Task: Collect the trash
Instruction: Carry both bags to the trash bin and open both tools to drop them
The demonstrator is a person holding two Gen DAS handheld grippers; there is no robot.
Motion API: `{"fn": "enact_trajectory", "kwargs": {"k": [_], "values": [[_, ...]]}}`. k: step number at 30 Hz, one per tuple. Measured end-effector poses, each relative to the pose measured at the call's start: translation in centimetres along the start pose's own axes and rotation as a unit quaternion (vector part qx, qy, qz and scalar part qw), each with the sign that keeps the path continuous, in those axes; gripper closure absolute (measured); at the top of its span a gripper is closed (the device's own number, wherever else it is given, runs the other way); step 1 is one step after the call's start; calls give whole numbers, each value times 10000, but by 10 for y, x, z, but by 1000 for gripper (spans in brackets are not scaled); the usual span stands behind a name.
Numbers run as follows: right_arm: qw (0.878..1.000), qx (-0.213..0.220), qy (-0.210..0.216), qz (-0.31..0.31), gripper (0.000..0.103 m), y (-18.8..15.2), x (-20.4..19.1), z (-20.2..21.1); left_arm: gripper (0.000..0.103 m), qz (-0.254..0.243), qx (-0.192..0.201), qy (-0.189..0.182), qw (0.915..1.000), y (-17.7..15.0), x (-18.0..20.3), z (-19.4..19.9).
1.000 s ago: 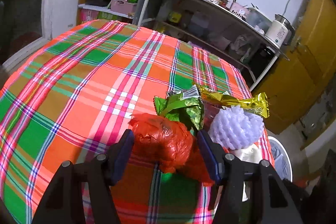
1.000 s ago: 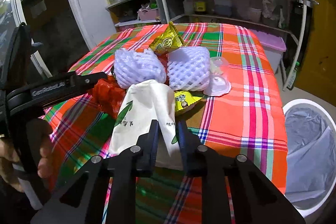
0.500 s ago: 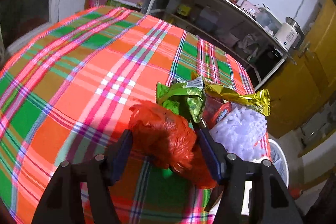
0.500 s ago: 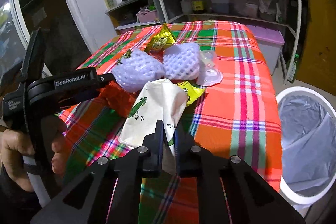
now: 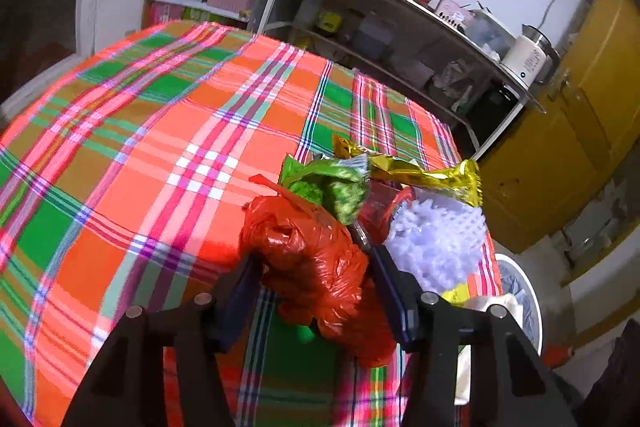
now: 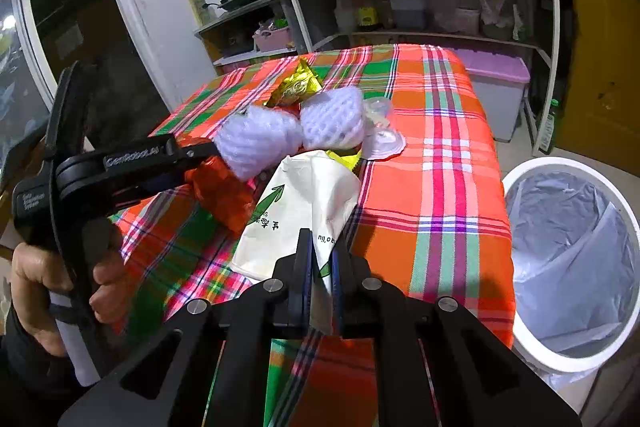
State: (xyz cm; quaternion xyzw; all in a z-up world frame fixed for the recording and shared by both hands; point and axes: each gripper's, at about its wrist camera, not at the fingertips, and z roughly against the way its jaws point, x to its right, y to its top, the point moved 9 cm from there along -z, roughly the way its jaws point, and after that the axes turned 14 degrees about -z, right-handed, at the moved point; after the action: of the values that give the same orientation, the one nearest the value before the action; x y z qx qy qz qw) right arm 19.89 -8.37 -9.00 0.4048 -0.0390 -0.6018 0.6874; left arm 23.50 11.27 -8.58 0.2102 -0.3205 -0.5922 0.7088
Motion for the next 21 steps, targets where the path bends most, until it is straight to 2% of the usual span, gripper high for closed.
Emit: {"fn": "enact_trajectory", "kwargs": {"k": [6,10,16,21], "values": [[9998,174,11,-47,94,2,2,20,48,-649,443,273,9965,1,13,44],[9995,308,0,-95,94,3,5,35,48,-986,712,263,9922,1,29,70],[9983,522,-102,-242,94,5,17,57,47,-1442,938,-105,9850,0,68,92],[9965,658,-254,-444,94,7,35,73,47,-1775,969,-411,9785,-1,105,93]]}}
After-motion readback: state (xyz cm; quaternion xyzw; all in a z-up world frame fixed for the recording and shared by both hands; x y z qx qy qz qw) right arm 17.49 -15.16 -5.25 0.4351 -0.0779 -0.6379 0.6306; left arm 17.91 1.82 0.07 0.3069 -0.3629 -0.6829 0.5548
